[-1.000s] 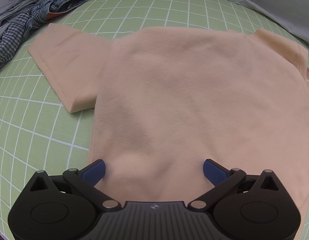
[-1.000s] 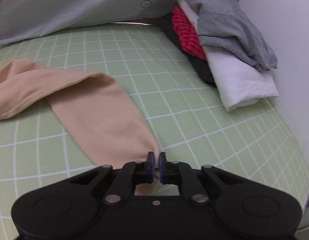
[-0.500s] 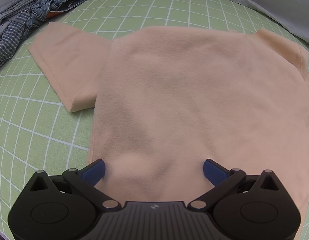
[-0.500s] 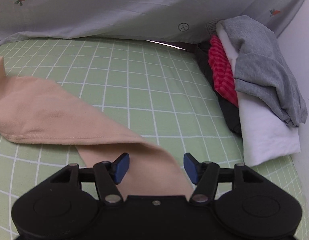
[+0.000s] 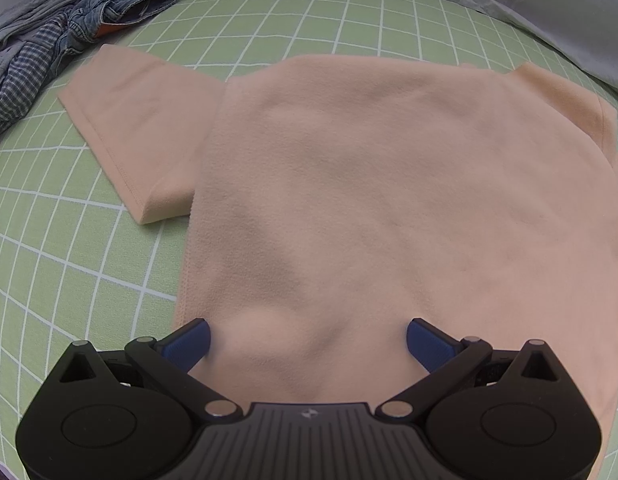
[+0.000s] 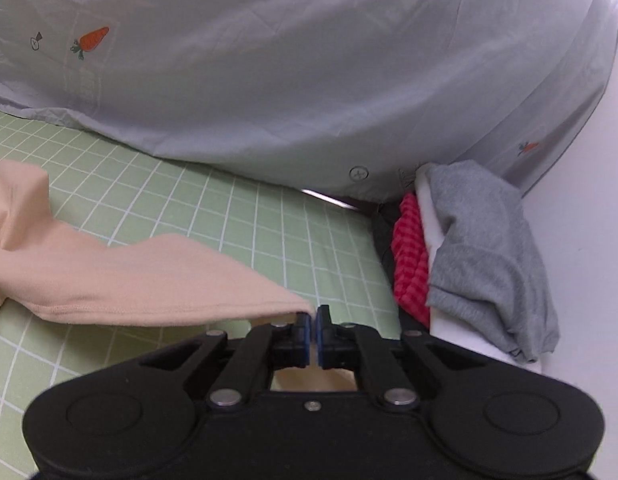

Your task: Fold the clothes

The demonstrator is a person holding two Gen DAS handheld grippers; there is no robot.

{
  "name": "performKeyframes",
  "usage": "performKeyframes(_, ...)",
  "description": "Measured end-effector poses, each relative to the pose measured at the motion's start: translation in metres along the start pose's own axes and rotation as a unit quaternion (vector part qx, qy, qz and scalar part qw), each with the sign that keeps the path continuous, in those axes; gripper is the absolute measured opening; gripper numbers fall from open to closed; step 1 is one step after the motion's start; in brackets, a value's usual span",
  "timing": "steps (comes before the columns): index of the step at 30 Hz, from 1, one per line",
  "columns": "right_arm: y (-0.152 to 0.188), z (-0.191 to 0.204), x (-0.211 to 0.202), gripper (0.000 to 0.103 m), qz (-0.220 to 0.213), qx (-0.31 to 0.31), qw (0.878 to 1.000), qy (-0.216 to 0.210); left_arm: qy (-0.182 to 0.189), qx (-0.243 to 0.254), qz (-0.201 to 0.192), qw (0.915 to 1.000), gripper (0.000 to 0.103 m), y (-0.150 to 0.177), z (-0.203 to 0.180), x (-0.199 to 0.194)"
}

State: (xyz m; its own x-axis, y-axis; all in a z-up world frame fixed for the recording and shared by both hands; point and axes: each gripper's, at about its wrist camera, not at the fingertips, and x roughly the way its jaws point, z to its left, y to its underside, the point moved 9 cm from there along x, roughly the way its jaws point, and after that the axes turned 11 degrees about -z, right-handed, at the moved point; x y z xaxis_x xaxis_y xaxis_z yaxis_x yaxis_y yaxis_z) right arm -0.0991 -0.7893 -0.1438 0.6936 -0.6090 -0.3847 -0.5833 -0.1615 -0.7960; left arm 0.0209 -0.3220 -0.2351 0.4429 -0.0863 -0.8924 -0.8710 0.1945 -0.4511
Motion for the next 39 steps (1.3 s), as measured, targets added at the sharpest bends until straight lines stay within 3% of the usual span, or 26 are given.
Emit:
performKeyframes(2, 0.006, 0.014, -0.013, 0.003, 0.002, 0.007, 1.0, -0.011, 0.0, 0.0, -0.001, 1.0, 0.103, 0.0, 0.0, 0.0)
performKeyframes(7, 0.02, 0.015, -0.025, 0.007, 0.018, 0.108, 0.994, -0.022, 0.0, 0.0, -0.002, 1.0, 0.103, 0.0, 0.0, -0.001)
performKeyframes(11, 0.032, 0.016, -0.034, 0.036, 0.03, 0.188, 0.981, -0.031, 0.001, 0.001, -0.002, 1.0, 0.103, 0.0, -0.001, -0.001)
performKeyframes(16, 0.044, 0.016, -0.046, 0.06, 0.045, 0.287, 0.956, -0.042, 0.001, 0.0, -0.003, 1.0, 0.103, 0.0, -0.001, -0.001)
performKeyframes(18, 0.063, 0.008, -0.034, 0.069, 0.079, 0.296, 0.952, -0.01, 0.001, 0.0, -0.003, 1.0, 0.103, 0.0, -0.001, -0.001)
performKeyframes(23, 0.116, -0.014, -0.007, 0.069, 0.166, 0.309, 0.933, 0.077, 0.0, -0.002, -0.004, 1.0, 0.103, 0.0, -0.002, -0.001)
performKeyframes(26, 0.133, -0.022, -0.008, 0.077, 0.172, 0.333, 0.923, 0.087, -0.001, -0.004, -0.004, 1.0, 0.103, -0.001, -0.002, -0.001)
performKeyframes(28, 0.136, -0.024, -0.011, 0.076, 0.166, 0.341, 0.922, 0.083, -0.002, -0.005, -0.004, 1.0, 0.103, -0.001, -0.002, -0.001)
performKeyframes(29, 0.137, -0.025, -0.012, 0.068, 0.162, 0.345, 0.921, 0.081, -0.002, -0.006, -0.003, 1.0, 0.103, -0.001, -0.002, -0.001)
performKeyframes(31, 0.134, -0.026, -0.012, 0.042, 0.151, 0.336, 0.927, 0.065, -0.003, -0.007, -0.001, 1.0, 0.103, -0.002, -0.002, 0.0)
performKeyframes(32, 0.132, -0.026, -0.01, 0.021, 0.145, 0.33, 0.932, 0.05, -0.003, -0.007, -0.001, 1.0, 0.103, -0.002, -0.002, 0.0)
performKeyframes(33, 0.132, -0.028, -0.009, 0.009, 0.143, 0.32, 0.935, 0.047, -0.004, -0.008, 0.0, 1.0, 0.103, -0.002, -0.002, 0.0)
performKeyframes(34, 0.132, -0.031, -0.007, 0.009, 0.142, 0.31, 0.939, 0.046, -0.004, -0.008, 0.0, 1.0, 0.103, -0.002, -0.002, 0.0)
performKeyframes(36, 0.143, -0.049, -0.005, 0.008, 0.149, 0.29, 0.941, 0.095, -0.004, -0.008, 0.001, 1.0, 0.103, -0.003, -0.002, 0.0)
performKeyframes(39, 0.167, -0.087, -0.008, 0.008, 0.166, 0.329, 0.914, 0.169, -0.004, -0.01, 0.001, 0.9999, 0.103, -0.003, -0.003, 0.001)
